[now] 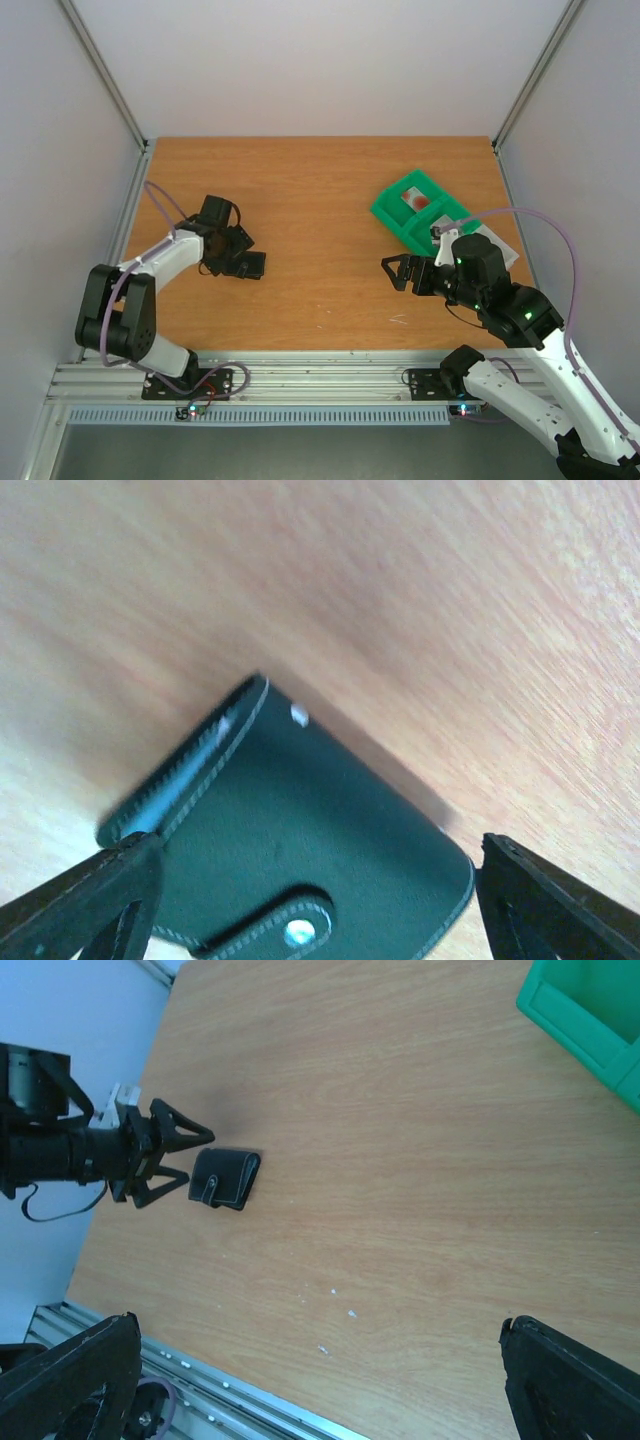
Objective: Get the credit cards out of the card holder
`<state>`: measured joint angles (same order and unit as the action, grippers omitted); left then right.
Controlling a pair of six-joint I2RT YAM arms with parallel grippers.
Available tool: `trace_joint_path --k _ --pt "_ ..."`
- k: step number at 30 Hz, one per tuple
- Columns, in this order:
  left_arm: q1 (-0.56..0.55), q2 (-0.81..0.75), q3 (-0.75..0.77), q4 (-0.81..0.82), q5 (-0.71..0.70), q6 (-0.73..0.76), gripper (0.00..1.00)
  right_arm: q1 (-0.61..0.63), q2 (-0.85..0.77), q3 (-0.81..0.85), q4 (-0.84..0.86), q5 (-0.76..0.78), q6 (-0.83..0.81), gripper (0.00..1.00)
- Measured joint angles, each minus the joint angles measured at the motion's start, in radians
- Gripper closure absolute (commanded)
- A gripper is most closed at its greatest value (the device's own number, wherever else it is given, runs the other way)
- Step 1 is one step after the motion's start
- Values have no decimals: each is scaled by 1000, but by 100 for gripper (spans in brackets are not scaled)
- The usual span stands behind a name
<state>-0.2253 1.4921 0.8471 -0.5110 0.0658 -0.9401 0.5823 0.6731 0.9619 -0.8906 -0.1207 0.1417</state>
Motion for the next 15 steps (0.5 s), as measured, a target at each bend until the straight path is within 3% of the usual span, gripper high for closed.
trace_joint_path --k 8,15 --pt "40 66 66 -22 -55 214 13 0 -3 0 -1 -6 0 1" --pt "40 88 47 14 28 270 19 0 -8 0 -2 -6 0 1"
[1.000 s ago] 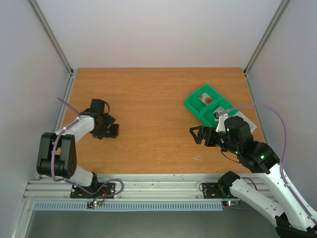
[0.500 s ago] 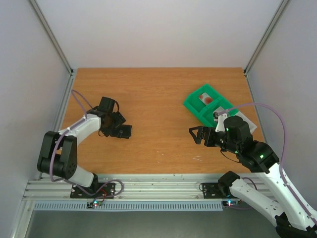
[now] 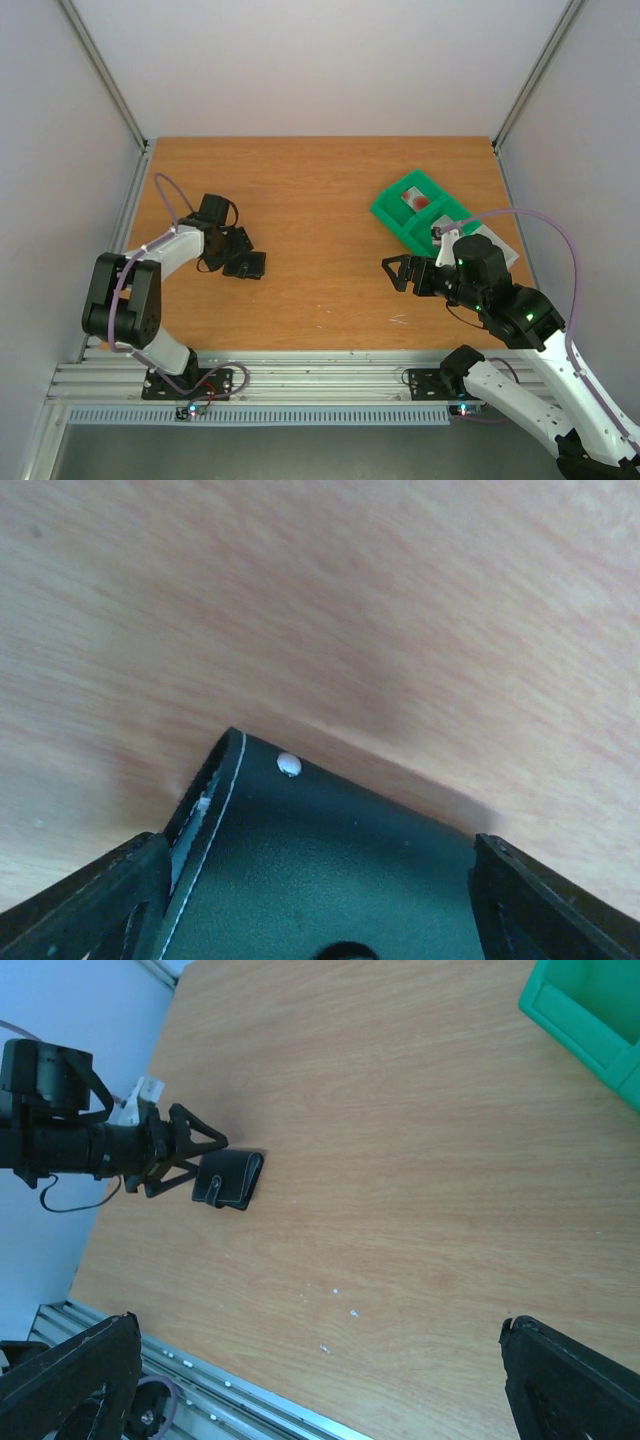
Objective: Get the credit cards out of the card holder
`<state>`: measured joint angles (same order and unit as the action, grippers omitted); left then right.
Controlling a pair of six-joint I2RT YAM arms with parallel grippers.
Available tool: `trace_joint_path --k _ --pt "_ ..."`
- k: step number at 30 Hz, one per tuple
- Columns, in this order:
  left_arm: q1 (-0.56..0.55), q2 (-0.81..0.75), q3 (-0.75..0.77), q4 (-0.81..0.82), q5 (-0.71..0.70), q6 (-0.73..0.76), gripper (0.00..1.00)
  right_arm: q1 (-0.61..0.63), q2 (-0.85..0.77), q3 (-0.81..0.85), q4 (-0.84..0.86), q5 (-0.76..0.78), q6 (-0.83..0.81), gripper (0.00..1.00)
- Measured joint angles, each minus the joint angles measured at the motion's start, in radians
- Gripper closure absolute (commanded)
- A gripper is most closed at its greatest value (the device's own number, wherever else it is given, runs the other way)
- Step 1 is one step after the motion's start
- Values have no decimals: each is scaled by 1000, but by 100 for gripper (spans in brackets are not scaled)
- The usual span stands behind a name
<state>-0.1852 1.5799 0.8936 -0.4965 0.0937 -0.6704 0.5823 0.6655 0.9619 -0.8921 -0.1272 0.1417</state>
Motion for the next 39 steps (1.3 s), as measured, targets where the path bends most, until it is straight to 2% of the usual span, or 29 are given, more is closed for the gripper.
trace_joint_path --k 8,15,20,24,28,33,39 --pt "-17 -32 -88 51 125 -6 25 0 0 0 -19 5 0 2" --pt "-214 -108 -239 277 292 -167 30 0 0 0 -32 19 4 2" --pt "-277 -162 -262 278 349 -221 29 0 -4 -3 -34 19 16 2" --pt "-277 -235 -211 180 330 -157 29 0 -6 -4 -35 19 22 1" --pt "-277 -251 -116 56 243 -29 33 0 -6 -4 -35 18 27 2" --pt "-274 -185 -13 -56 139 132 35 0 -6 -4 -35 18 33 1" --pt "-259 -53 9 -93 128 231 35 0 -14 -5 -35 18 34 1"
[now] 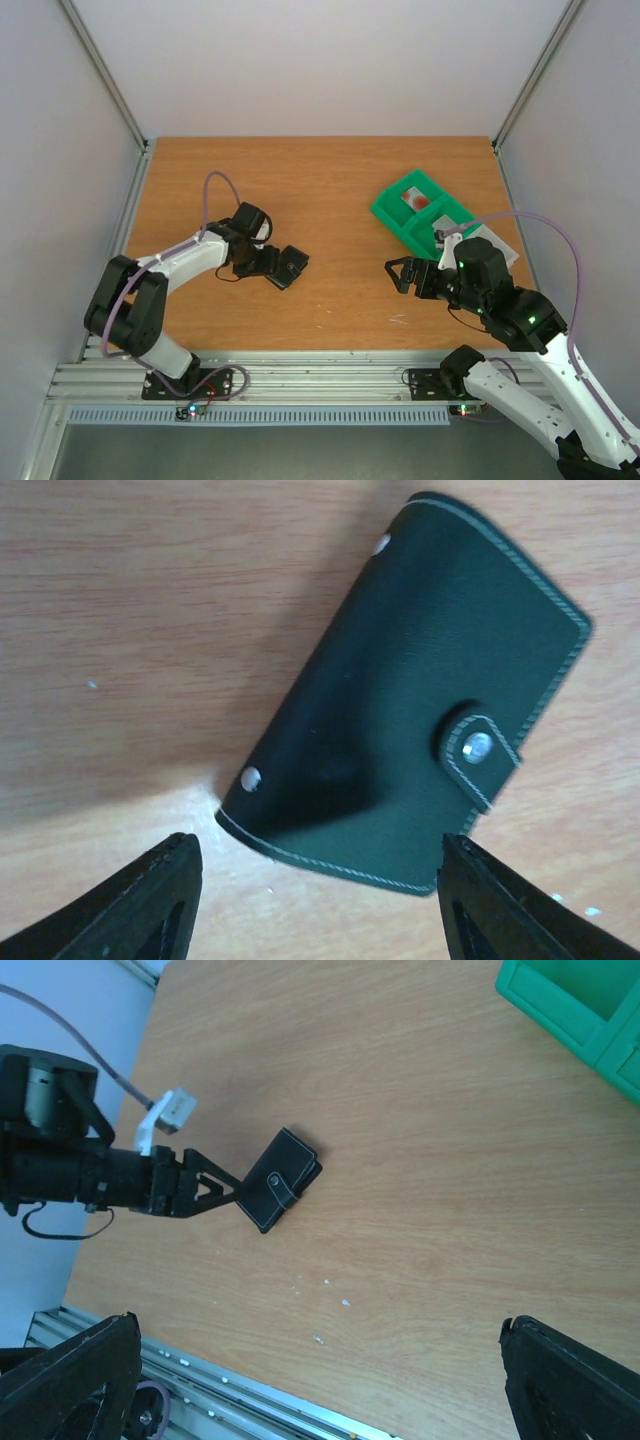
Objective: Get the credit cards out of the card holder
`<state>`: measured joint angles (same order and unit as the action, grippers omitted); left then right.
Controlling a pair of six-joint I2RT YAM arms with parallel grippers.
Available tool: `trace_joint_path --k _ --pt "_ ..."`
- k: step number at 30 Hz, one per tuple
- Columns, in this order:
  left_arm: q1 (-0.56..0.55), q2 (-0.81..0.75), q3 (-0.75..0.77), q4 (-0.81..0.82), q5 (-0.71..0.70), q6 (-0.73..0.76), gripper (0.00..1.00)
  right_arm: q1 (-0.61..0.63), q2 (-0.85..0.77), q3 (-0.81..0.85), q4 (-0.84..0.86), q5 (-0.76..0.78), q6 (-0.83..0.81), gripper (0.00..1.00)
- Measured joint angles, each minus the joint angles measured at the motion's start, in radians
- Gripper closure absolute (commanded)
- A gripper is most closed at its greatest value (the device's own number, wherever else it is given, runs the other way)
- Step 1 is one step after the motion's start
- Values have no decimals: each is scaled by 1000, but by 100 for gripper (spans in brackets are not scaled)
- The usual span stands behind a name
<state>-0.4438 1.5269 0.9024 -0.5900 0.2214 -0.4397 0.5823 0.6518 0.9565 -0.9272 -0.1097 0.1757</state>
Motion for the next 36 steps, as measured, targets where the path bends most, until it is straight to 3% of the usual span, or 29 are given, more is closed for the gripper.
trace_joint_path --k 10,18,22,25,30,33,36 --pt "27 103 18 14 43 56 38 0 -11 -8 0 0 0 1" --pt "30 130 7 52 87 58 74 0 -11 -10 0 0 2 2" --pt "30 93 -34 97 140 38 86 0 -11 -16 1 -7 4 1" --pt "29 47 -85 140 184 -1 90 0 -5 -27 5 -24 16 5" --pt "-15 -39 -192 240 222 -129 74 0 42 -71 39 -77 53 8" --pt "-84 -74 -255 316 234 -242 62 0 85 -106 60 -116 76 9" --pt "-154 -87 -299 385 245 -341 55 0 124 -116 72 -140 86 10"
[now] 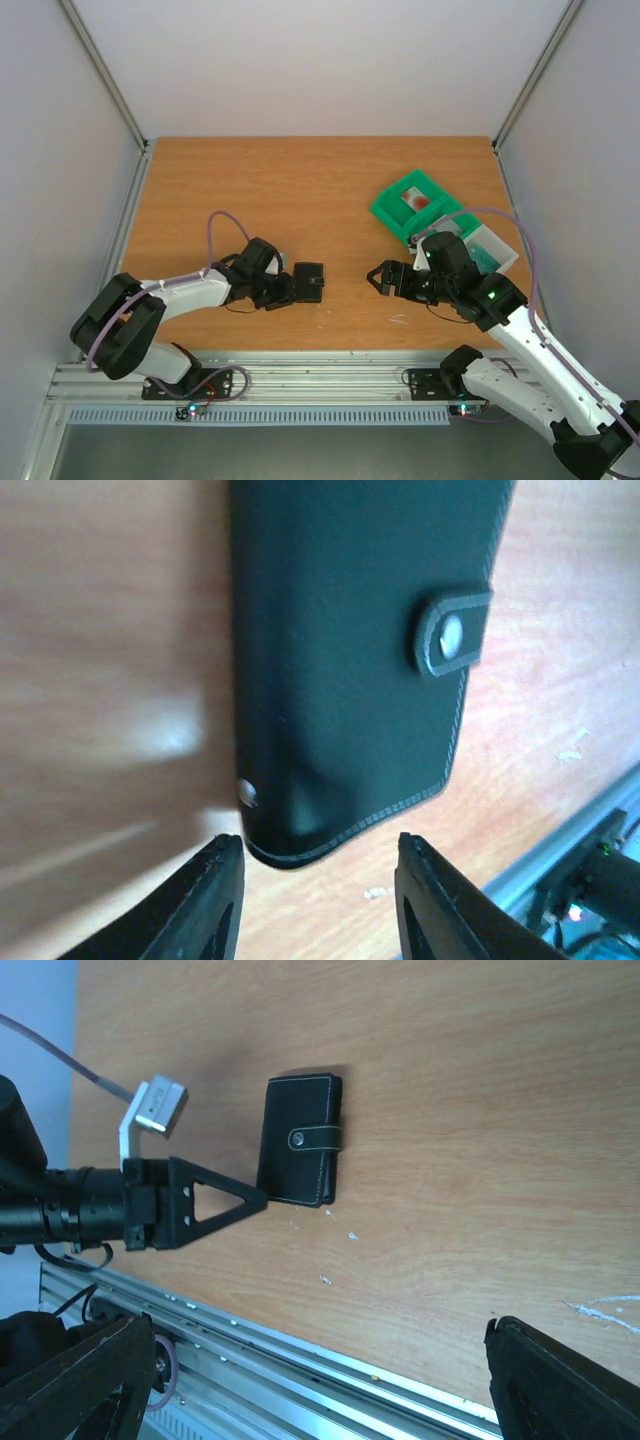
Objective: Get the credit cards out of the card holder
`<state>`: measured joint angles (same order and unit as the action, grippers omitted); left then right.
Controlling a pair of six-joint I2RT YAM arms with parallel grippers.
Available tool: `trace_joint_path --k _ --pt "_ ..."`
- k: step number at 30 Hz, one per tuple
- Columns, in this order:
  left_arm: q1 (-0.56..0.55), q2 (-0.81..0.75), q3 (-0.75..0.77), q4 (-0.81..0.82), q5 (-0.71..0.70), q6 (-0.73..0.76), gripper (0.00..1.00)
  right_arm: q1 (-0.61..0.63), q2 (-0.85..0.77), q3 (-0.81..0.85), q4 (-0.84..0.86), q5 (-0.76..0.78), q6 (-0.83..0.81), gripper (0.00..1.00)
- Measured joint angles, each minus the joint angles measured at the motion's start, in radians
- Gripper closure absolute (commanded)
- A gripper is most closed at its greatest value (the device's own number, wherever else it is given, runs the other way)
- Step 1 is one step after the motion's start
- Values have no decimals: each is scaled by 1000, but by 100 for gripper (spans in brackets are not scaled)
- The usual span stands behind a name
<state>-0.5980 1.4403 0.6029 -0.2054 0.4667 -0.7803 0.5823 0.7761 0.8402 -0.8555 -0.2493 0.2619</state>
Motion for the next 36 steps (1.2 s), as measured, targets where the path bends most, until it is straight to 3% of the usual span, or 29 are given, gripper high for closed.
trace_joint_path --k 6,15,23,26,32,36 --pt "-69 -16 -25 61 -2 -106 52 0 24 0 24 -25 8 13" --pt "-52 -19 8 18 -142 -78 55 0 100 0 48 -63 10 17" --pt "-20 80 39 74 -159 -73 62 21 146 0 67 -70 8 24" --pt "-17 115 56 112 -155 -68 69 39 167 0 74 -70 9 30" --pt "-13 159 70 161 -115 -57 96 81 216 0 96 -63 8 43" --pt "-16 134 66 202 -73 -76 99 120 270 0 122 -47 10 48"
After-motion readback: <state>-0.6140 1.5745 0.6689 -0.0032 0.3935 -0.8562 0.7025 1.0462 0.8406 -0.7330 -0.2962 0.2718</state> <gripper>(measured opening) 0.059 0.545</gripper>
